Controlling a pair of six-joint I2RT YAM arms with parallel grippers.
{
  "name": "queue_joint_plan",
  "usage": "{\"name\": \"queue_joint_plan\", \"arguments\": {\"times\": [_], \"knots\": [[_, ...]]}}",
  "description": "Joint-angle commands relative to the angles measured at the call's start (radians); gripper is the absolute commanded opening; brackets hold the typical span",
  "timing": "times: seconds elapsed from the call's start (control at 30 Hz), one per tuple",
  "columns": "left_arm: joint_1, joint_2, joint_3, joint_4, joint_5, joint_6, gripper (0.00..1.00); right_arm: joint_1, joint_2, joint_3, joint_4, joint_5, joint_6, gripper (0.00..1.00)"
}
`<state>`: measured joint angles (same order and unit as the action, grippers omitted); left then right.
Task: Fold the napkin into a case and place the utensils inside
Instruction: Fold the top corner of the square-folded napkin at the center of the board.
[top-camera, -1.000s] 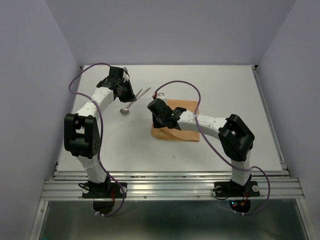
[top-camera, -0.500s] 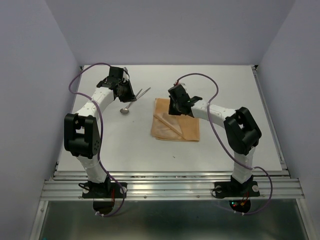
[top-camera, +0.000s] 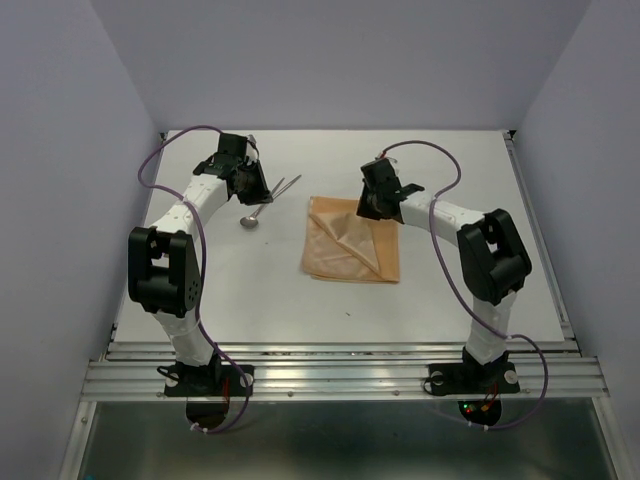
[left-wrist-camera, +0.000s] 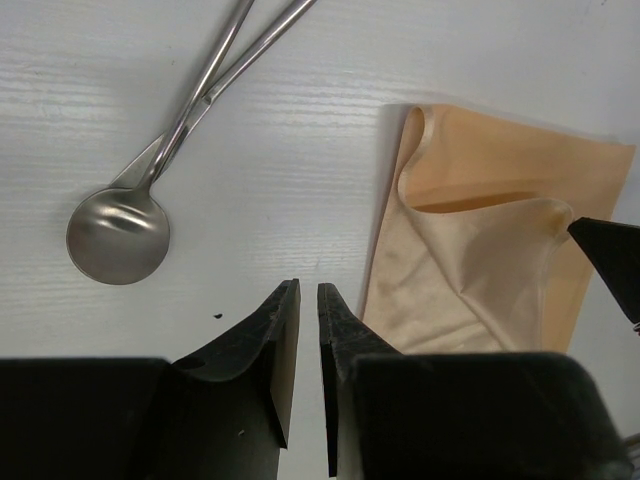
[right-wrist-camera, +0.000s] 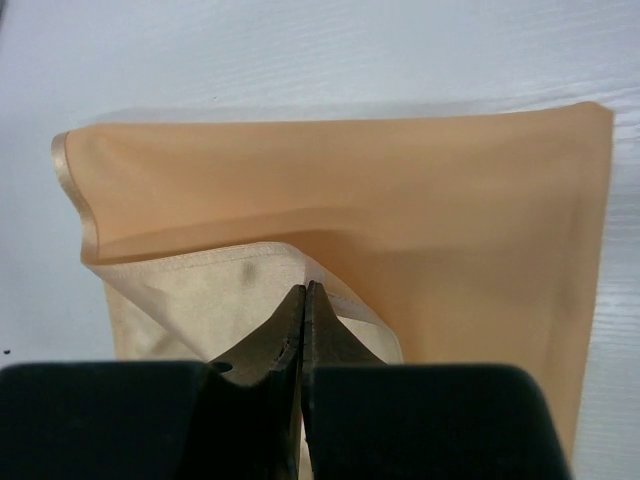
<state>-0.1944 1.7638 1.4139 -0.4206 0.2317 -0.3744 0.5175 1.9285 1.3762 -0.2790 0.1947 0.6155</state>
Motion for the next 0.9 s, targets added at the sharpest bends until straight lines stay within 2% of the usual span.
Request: {"name": "queue_joint_plan", "arguments": {"times": [0.0,0.3,0.87], "knots": [[0.004,-0.049,0.010,-0.015,0.006,0.023,0.25,-0.034,-0.016,-0.008,0.035,0.035,0.007,0.01],[0.004,-0.033,0.013,-0.014,0.011,0.025,0.25,-0.091,0.003,-0.002,0.035,0.061,0.003,0.01],[0.003,-0.001,0.046,-0.027,0.015,0.026,0.25,-0.109,0.044,0.011,0.035,0.095,-0.007,0.01]]}}
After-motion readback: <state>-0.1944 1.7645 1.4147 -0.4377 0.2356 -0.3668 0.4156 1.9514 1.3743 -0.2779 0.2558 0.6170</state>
